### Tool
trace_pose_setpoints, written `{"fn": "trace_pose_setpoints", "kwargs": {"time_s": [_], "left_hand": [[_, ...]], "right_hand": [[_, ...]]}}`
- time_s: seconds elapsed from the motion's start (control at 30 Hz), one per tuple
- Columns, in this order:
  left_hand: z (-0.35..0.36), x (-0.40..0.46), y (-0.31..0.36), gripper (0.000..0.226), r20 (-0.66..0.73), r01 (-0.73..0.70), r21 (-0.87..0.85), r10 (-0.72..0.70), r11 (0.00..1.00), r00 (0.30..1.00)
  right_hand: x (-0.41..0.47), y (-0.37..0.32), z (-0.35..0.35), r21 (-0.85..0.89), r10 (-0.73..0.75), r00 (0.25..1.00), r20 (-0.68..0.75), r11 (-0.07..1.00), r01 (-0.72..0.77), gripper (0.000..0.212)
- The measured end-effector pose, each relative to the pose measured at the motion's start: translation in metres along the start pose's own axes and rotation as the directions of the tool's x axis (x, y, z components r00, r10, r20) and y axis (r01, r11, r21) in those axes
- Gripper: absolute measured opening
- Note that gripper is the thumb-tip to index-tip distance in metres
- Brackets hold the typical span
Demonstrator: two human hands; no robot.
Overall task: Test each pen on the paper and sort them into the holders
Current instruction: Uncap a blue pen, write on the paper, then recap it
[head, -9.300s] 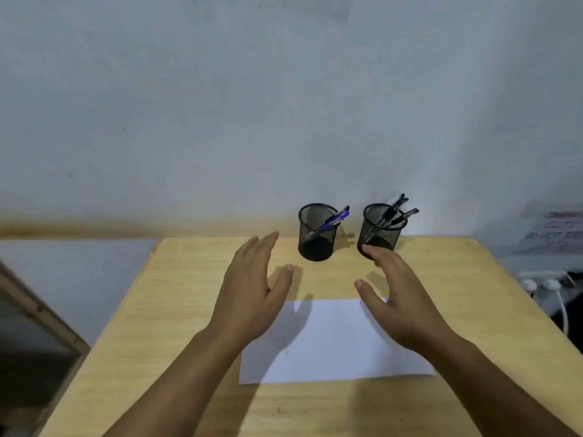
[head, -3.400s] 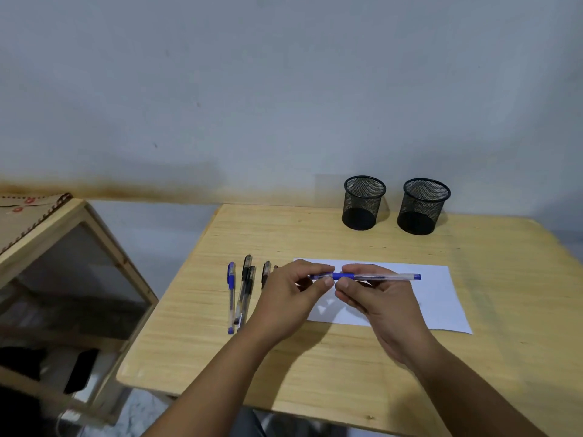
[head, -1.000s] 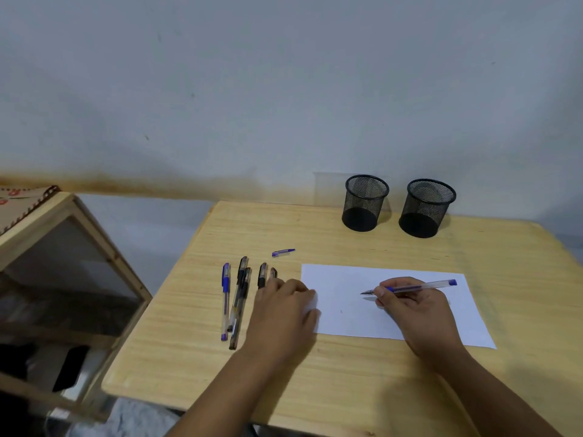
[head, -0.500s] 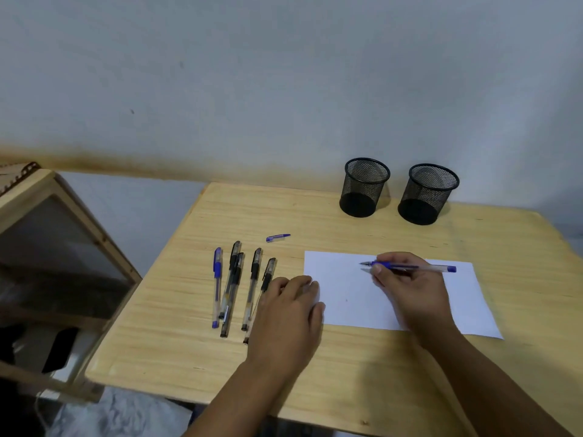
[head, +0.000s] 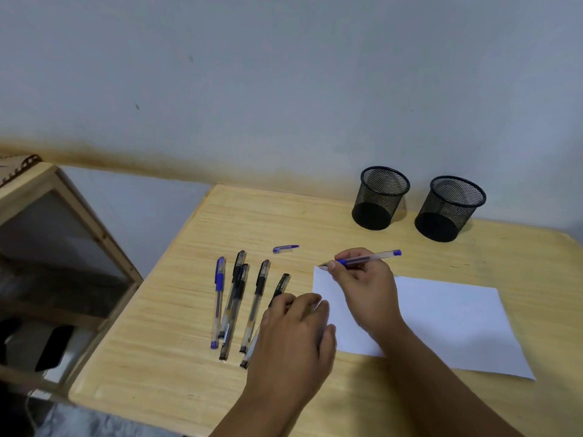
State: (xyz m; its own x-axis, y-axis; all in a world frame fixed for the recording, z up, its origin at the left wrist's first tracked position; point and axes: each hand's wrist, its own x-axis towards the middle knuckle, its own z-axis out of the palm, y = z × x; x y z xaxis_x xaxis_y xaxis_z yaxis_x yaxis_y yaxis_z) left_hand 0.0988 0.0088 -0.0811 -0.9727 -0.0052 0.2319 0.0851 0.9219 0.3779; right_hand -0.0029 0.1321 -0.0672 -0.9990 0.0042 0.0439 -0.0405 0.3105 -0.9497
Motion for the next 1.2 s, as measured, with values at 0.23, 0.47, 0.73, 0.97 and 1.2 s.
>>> {"fn": "trace_pose_setpoints", "kwargs": {"time_s": [0.23, 0.47, 0.73, 0.97, 1.2], "left_hand": [[0.007, 0.003, -0.004, 0.033, -0.025, -0.002, -0.012, 0.001, 1.0, 1.0], [0.011, 0.004, -0.006, 0.032, -0.037, -0.01, -0.014, 0.01, 1.0, 0.999], [0.012, 0.004, -0.006, 0.032, -0.042, -0.012, -0.011, 0.011, 1.0, 0.999], [0.013, 0.004, -0.007, 0.032, -0.062, -0.015, -0.015, 0.014, 1.0, 0.998], [0.012, 0.004, -0.006, 0.032, -0.073, -0.018, -0.011, 0.018, 1.0, 0.997]], "right_hand": [[0.007, 0.009, 0.001, -0.048, -0.013, 1.0, 0.001, 0.999, 0.013, 0.007], [0.006, 0.01, 0.001, -0.111, -0.078, 0.997, -0.003, 0.991, 0.078, 0.007], [0.005, 0.011, 0.004, -0.195, -0.125, 0.992, -0.006, 0.973, 0.122, 0.007], [0.005, 0.012, 0.007, -0.212, -0.145, 0.989, -0.005, 0.967, 0.14, 0.007], [0.005, 0.012, 0.007, -0.197, -0.149, 0.989, -0.01, 0.97, 0.144, 0.007]]}}
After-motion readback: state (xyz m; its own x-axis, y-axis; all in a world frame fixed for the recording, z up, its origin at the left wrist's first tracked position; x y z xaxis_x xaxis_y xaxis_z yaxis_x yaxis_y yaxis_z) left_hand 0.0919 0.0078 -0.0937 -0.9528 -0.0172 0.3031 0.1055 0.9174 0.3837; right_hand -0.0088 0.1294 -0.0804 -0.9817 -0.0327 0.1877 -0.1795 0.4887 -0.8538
